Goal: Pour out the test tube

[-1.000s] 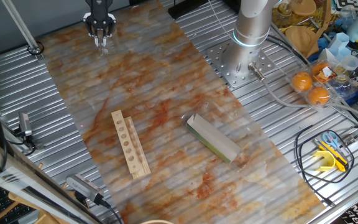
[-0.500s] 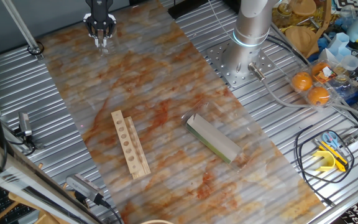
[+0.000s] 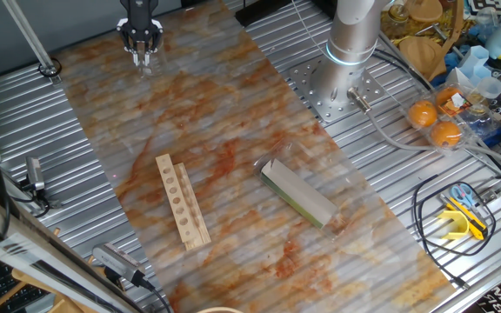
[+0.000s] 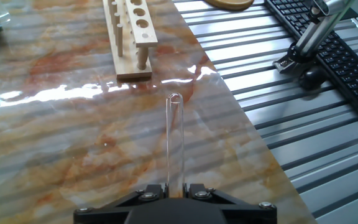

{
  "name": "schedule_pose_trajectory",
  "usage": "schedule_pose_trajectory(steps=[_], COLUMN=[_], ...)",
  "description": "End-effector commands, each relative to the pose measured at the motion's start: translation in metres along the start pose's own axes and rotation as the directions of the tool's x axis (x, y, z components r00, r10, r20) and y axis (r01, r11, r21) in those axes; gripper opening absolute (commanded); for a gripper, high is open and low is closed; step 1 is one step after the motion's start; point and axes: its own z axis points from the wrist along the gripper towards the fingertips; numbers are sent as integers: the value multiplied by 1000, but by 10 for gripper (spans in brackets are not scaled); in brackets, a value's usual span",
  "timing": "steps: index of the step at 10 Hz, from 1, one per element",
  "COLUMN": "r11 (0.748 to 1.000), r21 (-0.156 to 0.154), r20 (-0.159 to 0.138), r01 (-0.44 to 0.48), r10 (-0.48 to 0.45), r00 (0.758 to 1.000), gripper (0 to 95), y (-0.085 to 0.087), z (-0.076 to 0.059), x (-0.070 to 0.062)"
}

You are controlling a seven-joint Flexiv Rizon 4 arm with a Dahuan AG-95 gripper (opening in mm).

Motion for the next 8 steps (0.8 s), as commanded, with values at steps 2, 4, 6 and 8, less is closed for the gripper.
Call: schedule_pose_trajectory(steps=[2, 4, 6, 8], r11=[1000, 1000, 1000, 1000], r21=[-3, -1, 1, 2], r20=[-1, -9, -13, -15], r01=[-5, -2, 6, 10], r10=[5, 2, -6, -10], r00=[1000, 1000, 1000, 1000], gripper=[0, 0, 0, 0], y=[1, 1, 1, 2], z=[-2, -1, -1, 0], x=[-4, -5, -4, -2])
